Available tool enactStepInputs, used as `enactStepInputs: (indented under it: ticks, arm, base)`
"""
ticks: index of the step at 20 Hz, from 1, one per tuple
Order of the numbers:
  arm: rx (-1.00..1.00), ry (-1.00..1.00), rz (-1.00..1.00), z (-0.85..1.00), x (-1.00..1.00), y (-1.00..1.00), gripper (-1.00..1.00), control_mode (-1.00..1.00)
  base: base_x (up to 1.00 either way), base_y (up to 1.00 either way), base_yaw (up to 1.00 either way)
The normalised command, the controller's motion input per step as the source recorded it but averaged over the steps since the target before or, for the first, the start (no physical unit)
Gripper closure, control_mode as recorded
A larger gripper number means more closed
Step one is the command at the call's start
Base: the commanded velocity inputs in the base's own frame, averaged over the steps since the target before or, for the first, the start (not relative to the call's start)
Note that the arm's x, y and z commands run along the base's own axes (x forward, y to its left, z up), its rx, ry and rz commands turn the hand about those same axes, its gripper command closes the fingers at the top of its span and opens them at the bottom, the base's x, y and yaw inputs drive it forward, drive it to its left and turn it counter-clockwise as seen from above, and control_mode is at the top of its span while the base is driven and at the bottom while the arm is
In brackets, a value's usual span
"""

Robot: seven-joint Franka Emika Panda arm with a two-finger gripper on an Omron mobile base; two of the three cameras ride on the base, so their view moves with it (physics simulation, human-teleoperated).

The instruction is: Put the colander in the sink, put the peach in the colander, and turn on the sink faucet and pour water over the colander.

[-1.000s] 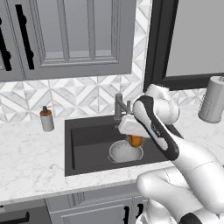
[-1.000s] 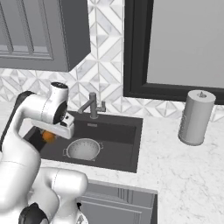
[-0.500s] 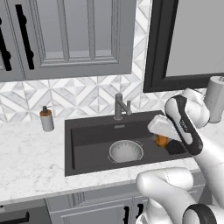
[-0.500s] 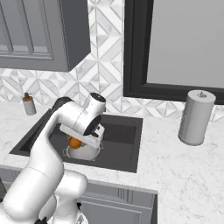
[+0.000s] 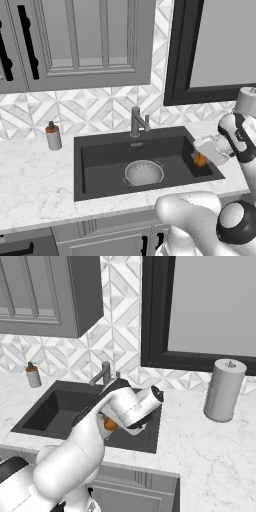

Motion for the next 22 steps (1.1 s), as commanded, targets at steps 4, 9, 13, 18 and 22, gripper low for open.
enactStepInputs:
  ticks: [4, 9, 13, 18, 22]
  arm:
    - [0.21, 0.0, 0.13, -0.06, 0.92, -0.02, 1.0, -1.0]
    - [0.09, 0.0, 0.12, -0.19, 0.75, 0.01, 1.0, -1.0]
    - [0.0, 0.0, 0.1, -0.51, 0.52, 0.19, 1.0, -1.0]
    - [0.0, 0.0, 0.09, -0.45, 0.37, 0.38, 1.0, -1.0]
    - [0.02, 0.0, 0.05, -0.37, 0.11, 0.31, 1.0, -1.0]
  base:
    - [0.0, 0.0, 0.0]
    - [0.0, 0.0, 0.0]
    - [0.0, 0.0, 0.0]
    - [0.0, 0.0, 0.0]
    - [0.0, 0.0, 0.0]
